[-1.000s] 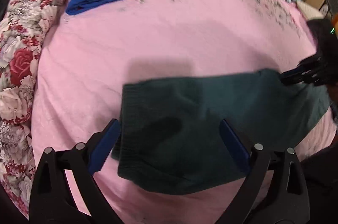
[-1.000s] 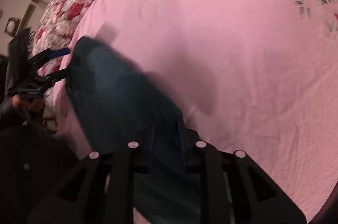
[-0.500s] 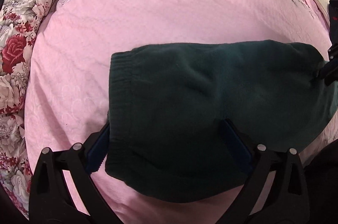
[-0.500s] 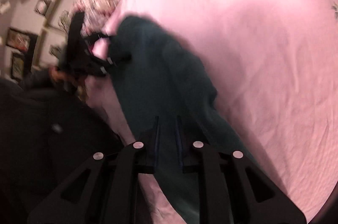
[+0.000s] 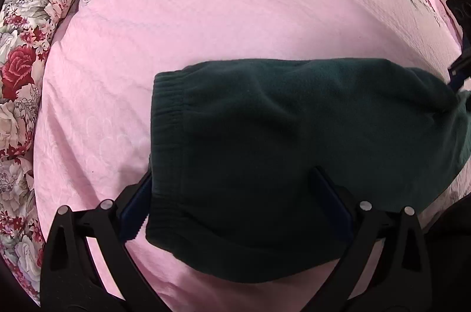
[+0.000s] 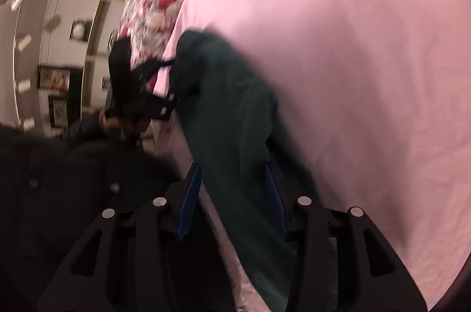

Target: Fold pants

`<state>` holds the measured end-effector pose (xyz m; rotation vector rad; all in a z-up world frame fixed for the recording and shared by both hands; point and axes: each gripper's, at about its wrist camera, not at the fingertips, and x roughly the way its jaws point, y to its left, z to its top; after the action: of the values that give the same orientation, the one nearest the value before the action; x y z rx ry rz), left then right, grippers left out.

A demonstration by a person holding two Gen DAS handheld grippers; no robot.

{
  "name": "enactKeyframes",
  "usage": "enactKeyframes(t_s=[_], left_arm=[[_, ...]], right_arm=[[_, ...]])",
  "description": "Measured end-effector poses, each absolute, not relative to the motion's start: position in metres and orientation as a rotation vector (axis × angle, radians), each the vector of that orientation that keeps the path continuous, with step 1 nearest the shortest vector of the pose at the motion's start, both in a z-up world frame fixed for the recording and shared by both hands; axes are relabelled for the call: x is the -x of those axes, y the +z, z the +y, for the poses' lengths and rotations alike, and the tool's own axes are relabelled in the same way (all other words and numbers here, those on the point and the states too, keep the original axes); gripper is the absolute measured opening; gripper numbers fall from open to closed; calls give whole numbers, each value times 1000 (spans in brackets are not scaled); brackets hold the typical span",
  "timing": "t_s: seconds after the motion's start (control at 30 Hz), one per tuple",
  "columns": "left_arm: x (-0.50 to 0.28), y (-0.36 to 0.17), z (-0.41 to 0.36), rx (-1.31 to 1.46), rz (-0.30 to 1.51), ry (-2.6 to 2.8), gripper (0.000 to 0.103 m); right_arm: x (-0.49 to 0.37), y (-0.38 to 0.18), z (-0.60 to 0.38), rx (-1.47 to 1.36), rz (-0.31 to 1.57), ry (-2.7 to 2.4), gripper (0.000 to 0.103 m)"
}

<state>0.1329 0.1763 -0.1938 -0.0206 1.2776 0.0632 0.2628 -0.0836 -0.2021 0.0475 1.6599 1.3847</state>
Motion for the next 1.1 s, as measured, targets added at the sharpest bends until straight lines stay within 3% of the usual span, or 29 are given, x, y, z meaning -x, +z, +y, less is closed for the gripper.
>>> enactKeyframes(t_s=[0.33, 0.5, 0.77, 0.93, 1.1], left_arm=[[-134, -196, 177, 21, 1279, 62, 101], [-133, -197, 176, 22, 1273, 73, 101], [-131, -199, 174, 18, 1260, 72, 101], [-130, -195, 176, 22, 1271, 65, 101], [-112, -158, 216, 59, 1207, 132, 101]], right_arm=[[-246, -219, -75, -97, 1681, 1440, 48], [-256, -228, -64, -332, 1635, 1439, 48], [-297, -228, -96, -651, 1398, 1220, 46], [-297, -234, -100, -564, 1444, 1138, 45], [-280, -189, -125, -332, 1356, 990, 47]])
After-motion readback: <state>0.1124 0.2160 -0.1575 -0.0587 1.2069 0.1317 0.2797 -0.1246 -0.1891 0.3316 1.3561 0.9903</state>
